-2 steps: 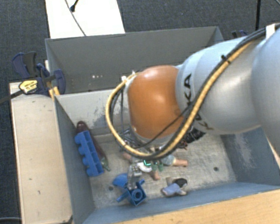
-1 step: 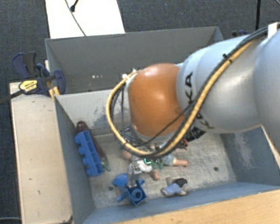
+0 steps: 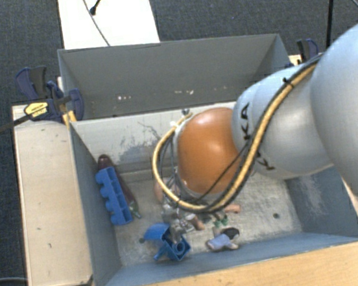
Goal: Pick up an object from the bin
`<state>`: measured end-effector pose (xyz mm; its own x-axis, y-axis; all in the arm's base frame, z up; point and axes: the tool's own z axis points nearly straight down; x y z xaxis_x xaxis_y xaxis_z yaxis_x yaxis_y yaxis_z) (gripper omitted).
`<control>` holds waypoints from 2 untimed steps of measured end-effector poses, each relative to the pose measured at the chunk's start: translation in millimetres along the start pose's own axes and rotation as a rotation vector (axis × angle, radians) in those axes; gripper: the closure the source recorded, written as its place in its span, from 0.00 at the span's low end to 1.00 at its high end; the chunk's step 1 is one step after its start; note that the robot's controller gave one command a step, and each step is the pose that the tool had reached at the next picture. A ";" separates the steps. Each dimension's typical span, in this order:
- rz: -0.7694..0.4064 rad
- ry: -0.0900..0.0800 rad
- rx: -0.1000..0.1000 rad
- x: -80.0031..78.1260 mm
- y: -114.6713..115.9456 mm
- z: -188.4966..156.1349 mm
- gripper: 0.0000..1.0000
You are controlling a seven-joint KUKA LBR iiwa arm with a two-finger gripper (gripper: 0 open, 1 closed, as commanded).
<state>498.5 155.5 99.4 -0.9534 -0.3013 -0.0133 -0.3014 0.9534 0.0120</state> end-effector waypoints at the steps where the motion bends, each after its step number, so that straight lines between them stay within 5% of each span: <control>1: 0.002 0.000 0.000 0.0 -0.1 0.0 1.00; 2: 0.002 -0.002 0.002 0.3 1.2 -1.2 1.00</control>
Offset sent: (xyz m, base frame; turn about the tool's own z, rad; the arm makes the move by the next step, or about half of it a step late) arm 0.0126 -0.0008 0.0380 0.0162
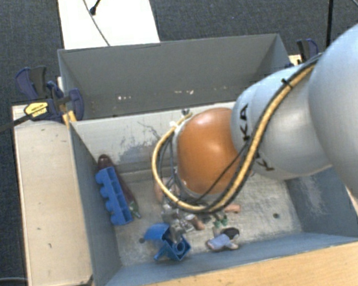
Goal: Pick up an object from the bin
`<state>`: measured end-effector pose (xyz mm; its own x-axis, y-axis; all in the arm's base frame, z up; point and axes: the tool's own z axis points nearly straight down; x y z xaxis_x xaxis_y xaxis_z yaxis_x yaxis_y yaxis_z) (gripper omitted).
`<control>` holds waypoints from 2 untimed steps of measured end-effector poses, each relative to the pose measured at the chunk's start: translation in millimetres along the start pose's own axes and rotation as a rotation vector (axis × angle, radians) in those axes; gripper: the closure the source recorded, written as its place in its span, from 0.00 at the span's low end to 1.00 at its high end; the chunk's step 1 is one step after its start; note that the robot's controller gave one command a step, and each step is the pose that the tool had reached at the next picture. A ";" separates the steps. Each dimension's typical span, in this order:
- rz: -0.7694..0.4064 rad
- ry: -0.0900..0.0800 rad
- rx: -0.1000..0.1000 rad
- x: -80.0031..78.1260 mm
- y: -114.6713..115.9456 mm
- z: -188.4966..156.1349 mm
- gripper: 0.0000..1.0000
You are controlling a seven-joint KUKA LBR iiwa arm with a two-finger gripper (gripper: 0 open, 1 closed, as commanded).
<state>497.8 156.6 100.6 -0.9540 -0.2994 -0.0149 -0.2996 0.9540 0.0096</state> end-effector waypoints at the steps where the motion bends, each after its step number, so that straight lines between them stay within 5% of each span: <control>1: 0.006 0.001 -0.001 0.0 -0.1 0.0 1.00; 2: 0.010 0.001 -0.001 0.1 -0.2 0.0 1.00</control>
Offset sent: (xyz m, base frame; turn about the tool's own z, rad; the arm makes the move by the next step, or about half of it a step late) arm 0.0000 0.0000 0.0000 0.0000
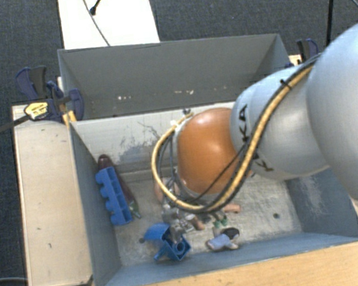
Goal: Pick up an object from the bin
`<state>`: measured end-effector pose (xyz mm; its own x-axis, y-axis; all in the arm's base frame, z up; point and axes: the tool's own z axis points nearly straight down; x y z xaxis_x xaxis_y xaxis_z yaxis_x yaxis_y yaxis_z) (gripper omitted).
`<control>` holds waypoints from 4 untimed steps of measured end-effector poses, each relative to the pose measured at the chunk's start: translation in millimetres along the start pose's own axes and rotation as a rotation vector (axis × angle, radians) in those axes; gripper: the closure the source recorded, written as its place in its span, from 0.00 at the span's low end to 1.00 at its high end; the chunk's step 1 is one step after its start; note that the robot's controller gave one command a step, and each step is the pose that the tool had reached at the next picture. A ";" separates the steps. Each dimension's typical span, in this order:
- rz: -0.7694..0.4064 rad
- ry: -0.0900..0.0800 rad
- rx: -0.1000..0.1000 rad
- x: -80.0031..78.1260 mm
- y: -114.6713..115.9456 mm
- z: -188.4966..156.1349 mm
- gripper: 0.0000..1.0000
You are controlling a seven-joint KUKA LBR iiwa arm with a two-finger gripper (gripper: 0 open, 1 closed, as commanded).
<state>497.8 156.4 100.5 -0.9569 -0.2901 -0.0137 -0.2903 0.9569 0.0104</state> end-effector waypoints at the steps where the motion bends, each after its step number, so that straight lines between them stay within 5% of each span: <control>1: 0.003 0.000 0.000 0.0 -0.1 0.0 1.00; 4: 0.005 0.001 -0.001 0.0 0.0 0.0 1.00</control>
Offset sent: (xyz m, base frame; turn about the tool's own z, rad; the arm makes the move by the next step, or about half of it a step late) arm 0.0000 0.0000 0.0000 0.0000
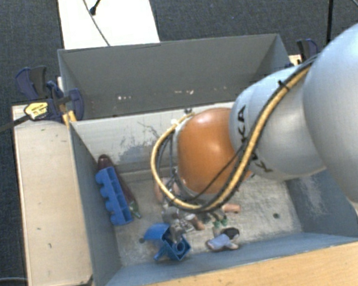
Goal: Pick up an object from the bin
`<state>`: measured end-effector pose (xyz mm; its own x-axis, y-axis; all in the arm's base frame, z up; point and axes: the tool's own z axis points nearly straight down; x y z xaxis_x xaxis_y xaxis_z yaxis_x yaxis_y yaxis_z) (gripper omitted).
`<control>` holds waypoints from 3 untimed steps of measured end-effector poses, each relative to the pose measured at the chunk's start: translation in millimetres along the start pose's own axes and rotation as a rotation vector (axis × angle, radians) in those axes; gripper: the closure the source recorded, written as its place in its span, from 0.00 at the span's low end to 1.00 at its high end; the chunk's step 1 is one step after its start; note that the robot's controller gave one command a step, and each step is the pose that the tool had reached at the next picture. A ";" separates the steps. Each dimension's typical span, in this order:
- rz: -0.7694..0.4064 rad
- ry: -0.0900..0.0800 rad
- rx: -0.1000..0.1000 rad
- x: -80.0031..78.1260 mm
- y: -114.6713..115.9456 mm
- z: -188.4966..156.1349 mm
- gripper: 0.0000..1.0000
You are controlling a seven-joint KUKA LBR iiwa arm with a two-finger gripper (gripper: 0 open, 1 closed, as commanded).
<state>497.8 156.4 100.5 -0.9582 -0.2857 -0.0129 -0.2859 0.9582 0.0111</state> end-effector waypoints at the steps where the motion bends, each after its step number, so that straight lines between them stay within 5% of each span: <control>1: 0.003 0.000 0.000 0.1 0.0 0.0 1.00; 3: -0.010 0.000 -0.001 -0.2 0.0 0.1 1.00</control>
Offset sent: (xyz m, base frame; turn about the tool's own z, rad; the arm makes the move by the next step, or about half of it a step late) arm 0.0000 0.0000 0.0000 0.0000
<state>498.0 156.4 100.4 -0.9554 -0.2952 -0.0131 -0.2953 0.9553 0.0116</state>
